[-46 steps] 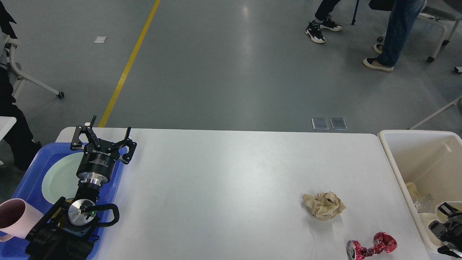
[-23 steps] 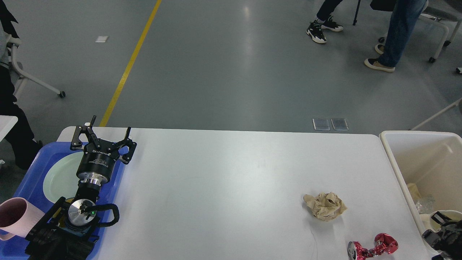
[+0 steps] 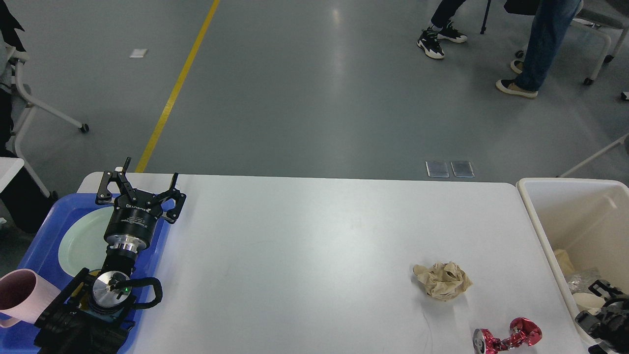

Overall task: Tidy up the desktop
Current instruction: 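Lower the cup into the bin and open the right gripper, then raise the right gripper up out of the bin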

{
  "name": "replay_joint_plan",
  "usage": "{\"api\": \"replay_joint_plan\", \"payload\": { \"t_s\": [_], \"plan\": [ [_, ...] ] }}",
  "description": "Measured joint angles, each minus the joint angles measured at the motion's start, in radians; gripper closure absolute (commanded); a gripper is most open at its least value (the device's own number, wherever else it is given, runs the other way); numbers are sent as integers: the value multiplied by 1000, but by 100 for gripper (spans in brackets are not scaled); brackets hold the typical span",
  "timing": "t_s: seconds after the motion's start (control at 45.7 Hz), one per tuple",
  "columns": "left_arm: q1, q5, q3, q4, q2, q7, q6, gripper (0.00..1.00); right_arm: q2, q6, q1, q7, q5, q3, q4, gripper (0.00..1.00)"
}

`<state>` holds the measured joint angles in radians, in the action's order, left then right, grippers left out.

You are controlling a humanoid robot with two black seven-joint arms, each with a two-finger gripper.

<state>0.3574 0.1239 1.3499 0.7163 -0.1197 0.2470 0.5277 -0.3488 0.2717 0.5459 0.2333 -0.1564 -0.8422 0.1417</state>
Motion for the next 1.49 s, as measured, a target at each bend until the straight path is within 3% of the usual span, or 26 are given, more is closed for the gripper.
{"api": "replay_joint_plan", "payload": {
  "t_s": [0.153, 0.263, 0.438, 0.679, 1.117, 1.27, 1.489],
  "plan": [
    [0, 0, 0, 0, 0, 0, 0, 4, -16, -26, 43, 0, 1, 1, 24, 0],
    [0, 0, 0, 0, 0, 0, 0, 4, -86, -93, 137, 0, 8, -2, 120, 0],
    [0, 0, 0, 0, 0, 0, 0, 4, -195, -269, 366, 1, 37, -26, 327, 0],
    [0, 0, 0, 0, 0, 0, 0, 4, -231, -535, 768, 12, 70, -217, 587, 0],
    [0, 0, -2, 0, 0, 0, 0, 4, -65, -1099, 1417, 16, 70, -415, 937, 0],
    [0, 0, -2, 0, 0, 0, 0, 4, 11, -1176, 1652, 17, 71, -419, 1101, 0],
    [0, 0, -2, 0, 0, 0, 0, 4, 57, -1167, 1897, 18, 61, -405, 1329, 0]
  ]
}}
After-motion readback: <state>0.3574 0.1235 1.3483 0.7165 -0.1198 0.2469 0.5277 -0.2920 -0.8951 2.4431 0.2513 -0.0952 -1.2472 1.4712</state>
